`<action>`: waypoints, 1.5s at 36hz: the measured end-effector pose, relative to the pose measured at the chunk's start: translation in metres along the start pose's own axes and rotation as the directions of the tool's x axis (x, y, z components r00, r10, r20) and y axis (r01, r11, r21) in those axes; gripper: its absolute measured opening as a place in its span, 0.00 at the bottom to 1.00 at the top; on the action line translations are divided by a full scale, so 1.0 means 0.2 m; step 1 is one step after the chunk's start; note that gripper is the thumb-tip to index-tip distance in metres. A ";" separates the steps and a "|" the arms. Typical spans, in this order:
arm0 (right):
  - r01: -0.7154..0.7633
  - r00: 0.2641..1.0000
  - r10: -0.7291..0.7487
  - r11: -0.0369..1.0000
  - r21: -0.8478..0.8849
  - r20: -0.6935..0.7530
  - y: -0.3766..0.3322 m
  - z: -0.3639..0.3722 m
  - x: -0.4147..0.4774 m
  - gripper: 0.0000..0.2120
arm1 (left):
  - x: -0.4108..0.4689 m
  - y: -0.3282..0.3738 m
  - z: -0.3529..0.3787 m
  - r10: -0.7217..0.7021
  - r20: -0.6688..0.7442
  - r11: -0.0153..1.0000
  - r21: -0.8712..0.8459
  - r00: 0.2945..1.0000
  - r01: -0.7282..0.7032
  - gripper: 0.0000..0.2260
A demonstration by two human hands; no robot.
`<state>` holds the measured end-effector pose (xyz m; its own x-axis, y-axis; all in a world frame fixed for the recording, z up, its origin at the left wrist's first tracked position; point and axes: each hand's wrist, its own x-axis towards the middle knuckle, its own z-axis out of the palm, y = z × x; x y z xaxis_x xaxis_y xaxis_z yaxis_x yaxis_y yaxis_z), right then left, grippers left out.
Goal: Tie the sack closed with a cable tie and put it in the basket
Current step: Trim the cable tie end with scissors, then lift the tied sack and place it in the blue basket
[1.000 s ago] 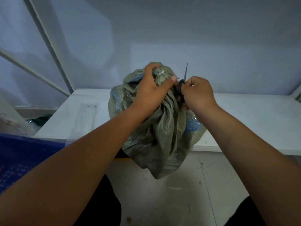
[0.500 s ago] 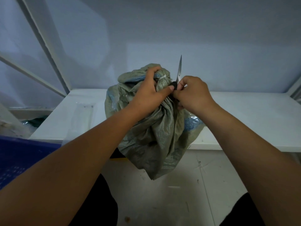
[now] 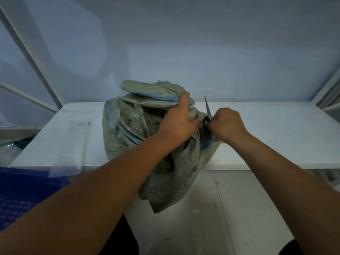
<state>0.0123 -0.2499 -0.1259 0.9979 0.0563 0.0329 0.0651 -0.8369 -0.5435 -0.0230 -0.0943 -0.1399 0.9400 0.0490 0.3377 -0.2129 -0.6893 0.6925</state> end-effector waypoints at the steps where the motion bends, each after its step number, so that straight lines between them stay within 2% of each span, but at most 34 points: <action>1: -0.035 0.999 0.035 0.999 0.002 0.012 0.06 0.00 0.01 0.12 | 0.00 0.00 0.04 0.011 0.015 0.999 0.043 1.000 -0.012 0.35; 5: -0.162 0.985 0.161 0.987 0.017 0.069 0.25 0.01 0.04 0.10 | 0.02 0.00 0.17 0.030 0.089 0.991 0.127 0.996 -0.041 0.35; 9: -0.244 0.963 0.249 0.968 -0.064 0.101 0.37 0.01 0.06 0.12 | 0.04 0.00 0.26 0.062 0.123 0.982 0.170 0.990 -0.082 0.36; 13: -0.250 0.953 0.266 0.961 -0.115 0.148 0.44 0.04 0.07 0.13 | 0.08 -0.01 0.31 0.080 0.092 0.980 0.176 0.993 -0.096 0.34; 18: -0.216 0.963 0.237 0.963 -0.160 0.125 0.48 0.10 0.10 0.11 | 0.11 -0.03 0.34 0.096 0.085 0.981 0.158 0.992 -0.109 0.33; 24: -0.241 0.951 0.274 0.948 -0.207 0.144 0.55 0.17 0.14 0.12 | 0.12 -0.06 0.34 0.106 0.086 0.983 0.142 0.991 -0.118 0.33; 30: -0.108 0.940 0.216 0.922 -0.373 0.263 0.55 0.19 0.17 0.12 | 0.12 -0.07 0.33 0.113 0.097 0.981 0.147 0.989 -0.126 0.33; 32: -0.045 0.933 0.183 0.914 -0.404 0.310 0.54 0.20 0.17 0.16 | 0.12 -0.07 0.33 0.118 0.099 0.981 0.143 0.988 -0.131 0.33; 38: 0.075 0.951 0.059 0.908 -0.412 0.305 0.52 0.25 0.16 0.19 | 0.12 -0.08 0.32 0.113 0.118 0.984 0.127 0.987 -0.128 0.33; 42: 0.048 0.996 -0.026 0.957 -0.285 0.081 0.43 0.18 0.14 0.13 | 0.11 -0.07 0.30 0.099 0.133 0.985 0.128 0.986 -0.116 0.36; 44: 0.039 0.997 -0.048 0.988 -0.147 -0.059 0.37 0.12 0.14 0.09 | 0.11 -0.06 0.29 0.088 0.127 0.990 0.102 0.988 -0.102 0.39; 47: 0.088 0.983 -0.082 0.996 0.025 -0.166 0.26 0.03 0.14 0.09 | 0.12 -0.06 0.27 0.078 0.104 0.994 0.064 0.992 -0.085 0.45; 50: 0.113 0.988 -0.085 0.969 0.222 -0.129 0.14 -0.01 0.11 0.09 | 0.13 -0.05 0.25 0.050 0.074 0.997 0.047 0.996 -0.054 0.48; 53: 0.076 0.997 -0.082 0.940 0.331 0.004 0.05 -0.01 0.07 0.06 | 0.14 -0.05 0.23 0.044 0.082 0.999 0.014 0.996 -0.045 0.50; 54: 0.038 0.996 -0.067 0.921 0.388 0.063 0.01 -0.02 0.06 0.08 | 0.14 -0.05 0.22 0.043 0.091 0.999 0.006 0.995 -0.044 0.51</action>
<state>0.0251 -0.2532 -0.1243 0.9890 0.1467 0.0167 0.0965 -0.5569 -0.8249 0.0174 -0.1178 -0.1662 0.9502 -0.0465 0.3081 -0.2523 -0.6952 0.6731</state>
